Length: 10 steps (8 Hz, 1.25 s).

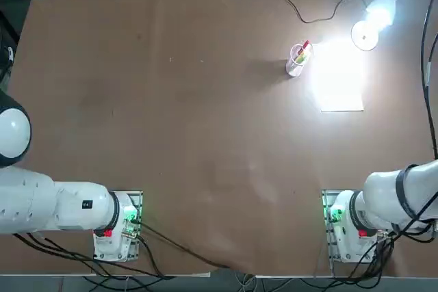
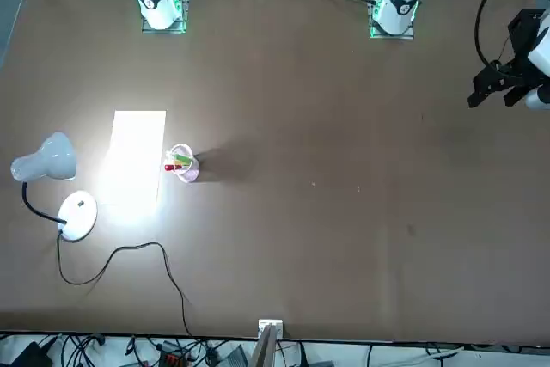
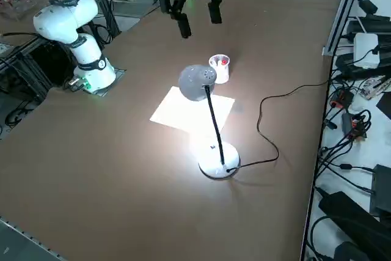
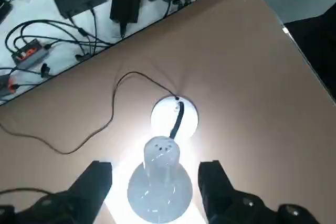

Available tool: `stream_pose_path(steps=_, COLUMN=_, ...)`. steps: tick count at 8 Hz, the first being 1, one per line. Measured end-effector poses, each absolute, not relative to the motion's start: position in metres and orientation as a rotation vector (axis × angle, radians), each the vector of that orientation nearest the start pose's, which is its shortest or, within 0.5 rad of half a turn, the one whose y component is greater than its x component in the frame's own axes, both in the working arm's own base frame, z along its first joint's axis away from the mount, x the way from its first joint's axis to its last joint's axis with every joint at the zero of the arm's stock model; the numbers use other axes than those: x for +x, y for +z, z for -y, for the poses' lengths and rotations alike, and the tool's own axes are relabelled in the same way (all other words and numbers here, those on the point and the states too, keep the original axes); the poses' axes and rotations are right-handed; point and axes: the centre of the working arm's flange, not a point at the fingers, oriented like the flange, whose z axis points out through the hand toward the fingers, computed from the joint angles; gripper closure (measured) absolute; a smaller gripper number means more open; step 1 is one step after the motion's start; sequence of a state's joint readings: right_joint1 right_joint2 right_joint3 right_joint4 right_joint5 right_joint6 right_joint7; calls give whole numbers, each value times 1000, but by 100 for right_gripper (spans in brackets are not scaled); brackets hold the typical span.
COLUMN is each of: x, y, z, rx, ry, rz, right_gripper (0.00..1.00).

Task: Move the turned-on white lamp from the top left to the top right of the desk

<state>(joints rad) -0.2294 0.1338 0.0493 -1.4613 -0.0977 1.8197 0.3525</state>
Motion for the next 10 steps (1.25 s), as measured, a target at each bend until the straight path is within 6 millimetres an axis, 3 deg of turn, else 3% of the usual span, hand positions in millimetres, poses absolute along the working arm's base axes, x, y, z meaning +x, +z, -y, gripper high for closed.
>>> stream_pose_path(steps=1, x=595, y=623, z=108, rx=-3094, ry=-213, rz=-715, right_gripper=0)
stream_pose_path(steps=4, x=564, y=622, z=42, rx=-3150, ry=153, rz=-400, right_gripper=0)
stream_pose_path(steps=7, x=551, y=634, z=-18, rx=-3160, ry=159, rz=-197, right_gripper=0)
stream_pose_path(steps=8, x=546, y=624, z=-33, rx=-3166, ry=154, rz=-111, right_gripper=0)
stream_pose_path(steps=10, x=533, y=610, z=-31, rx=-3161, ry=165, rz=-38, right_gripper=0)
